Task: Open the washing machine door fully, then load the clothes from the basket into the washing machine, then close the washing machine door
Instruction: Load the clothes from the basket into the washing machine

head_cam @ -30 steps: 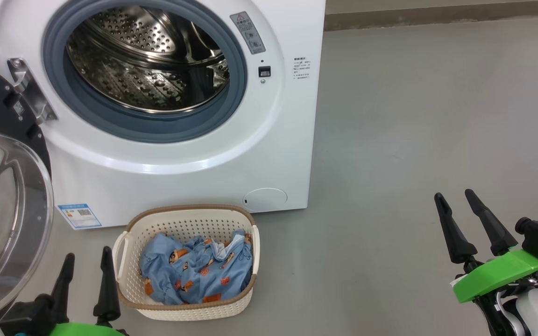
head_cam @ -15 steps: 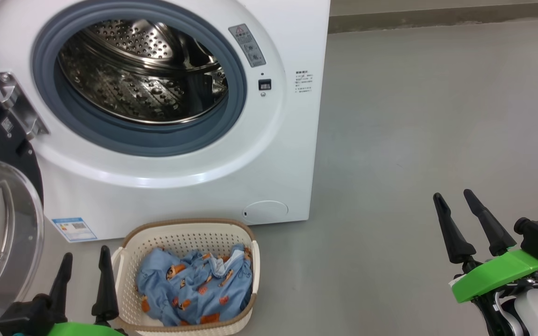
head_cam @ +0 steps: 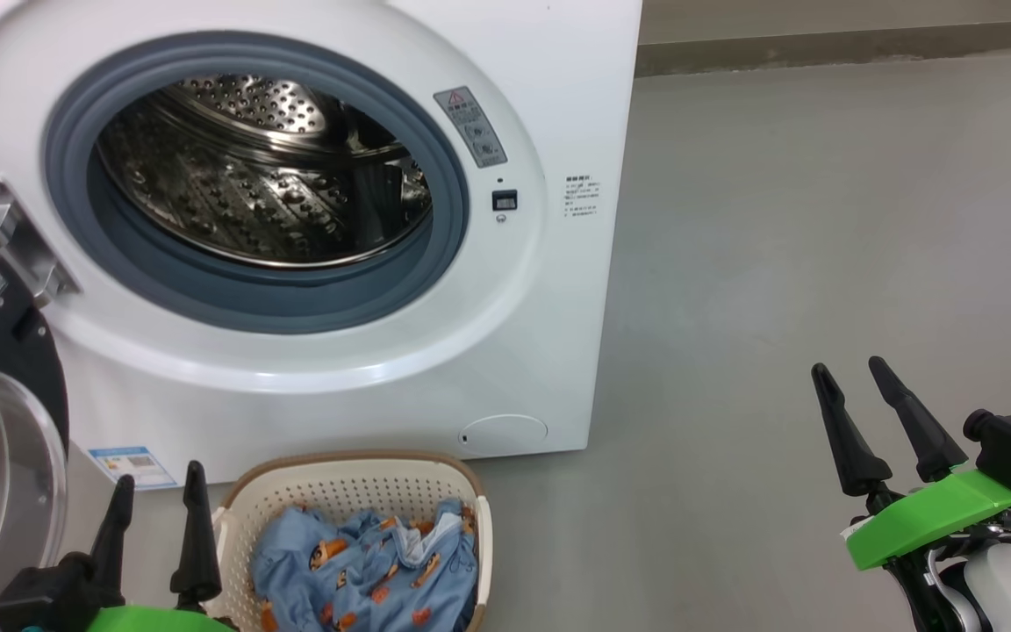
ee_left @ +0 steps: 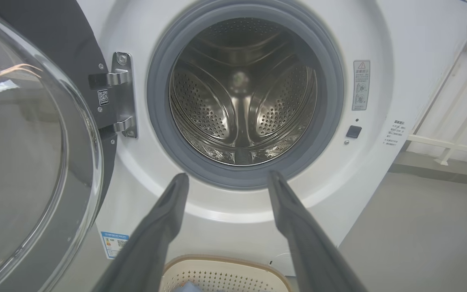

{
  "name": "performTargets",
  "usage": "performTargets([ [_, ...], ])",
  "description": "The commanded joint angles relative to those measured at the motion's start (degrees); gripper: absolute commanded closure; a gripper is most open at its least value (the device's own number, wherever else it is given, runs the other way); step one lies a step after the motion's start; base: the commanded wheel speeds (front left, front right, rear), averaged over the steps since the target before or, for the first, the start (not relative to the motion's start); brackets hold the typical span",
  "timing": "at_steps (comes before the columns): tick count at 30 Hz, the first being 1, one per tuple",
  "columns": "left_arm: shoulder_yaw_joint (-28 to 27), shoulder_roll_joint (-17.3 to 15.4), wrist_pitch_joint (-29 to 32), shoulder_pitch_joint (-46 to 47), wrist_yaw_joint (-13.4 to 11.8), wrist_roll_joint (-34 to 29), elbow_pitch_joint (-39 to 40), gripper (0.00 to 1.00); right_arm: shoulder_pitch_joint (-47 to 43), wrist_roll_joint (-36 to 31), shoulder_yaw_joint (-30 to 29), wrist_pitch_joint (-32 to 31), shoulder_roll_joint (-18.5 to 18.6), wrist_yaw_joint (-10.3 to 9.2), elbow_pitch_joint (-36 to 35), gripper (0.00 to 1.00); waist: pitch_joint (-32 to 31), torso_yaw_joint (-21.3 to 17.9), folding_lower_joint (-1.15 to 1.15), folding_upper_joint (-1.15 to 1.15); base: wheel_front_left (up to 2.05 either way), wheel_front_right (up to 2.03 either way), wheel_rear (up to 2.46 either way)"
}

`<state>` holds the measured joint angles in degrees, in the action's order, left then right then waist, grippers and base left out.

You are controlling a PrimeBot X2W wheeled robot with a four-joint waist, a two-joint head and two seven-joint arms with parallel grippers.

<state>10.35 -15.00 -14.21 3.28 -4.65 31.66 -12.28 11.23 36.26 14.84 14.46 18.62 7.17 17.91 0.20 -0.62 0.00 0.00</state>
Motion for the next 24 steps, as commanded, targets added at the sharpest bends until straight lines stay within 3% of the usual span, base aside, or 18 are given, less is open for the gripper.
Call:
performTargets([
  [1,-2.4,-1.1,-0.8,2.2,-0.2,-0.7,1.2,0.00,1.3,0.2,0.9,0.5,1.0,0.32,-1.2,0.00,0.0,0.0,0.00,0.00,0.78,-0.78,0.00],
  [24,-2.3,-1.1,-0.8,2.5,-0.2,-1.0,1.0,0.00,1.1,0.1,0.9,0.5,0.7,0.32,-1.4,0.00,0.2,0.5,0.00,0.00,0.08,-0.08,0.00],
])
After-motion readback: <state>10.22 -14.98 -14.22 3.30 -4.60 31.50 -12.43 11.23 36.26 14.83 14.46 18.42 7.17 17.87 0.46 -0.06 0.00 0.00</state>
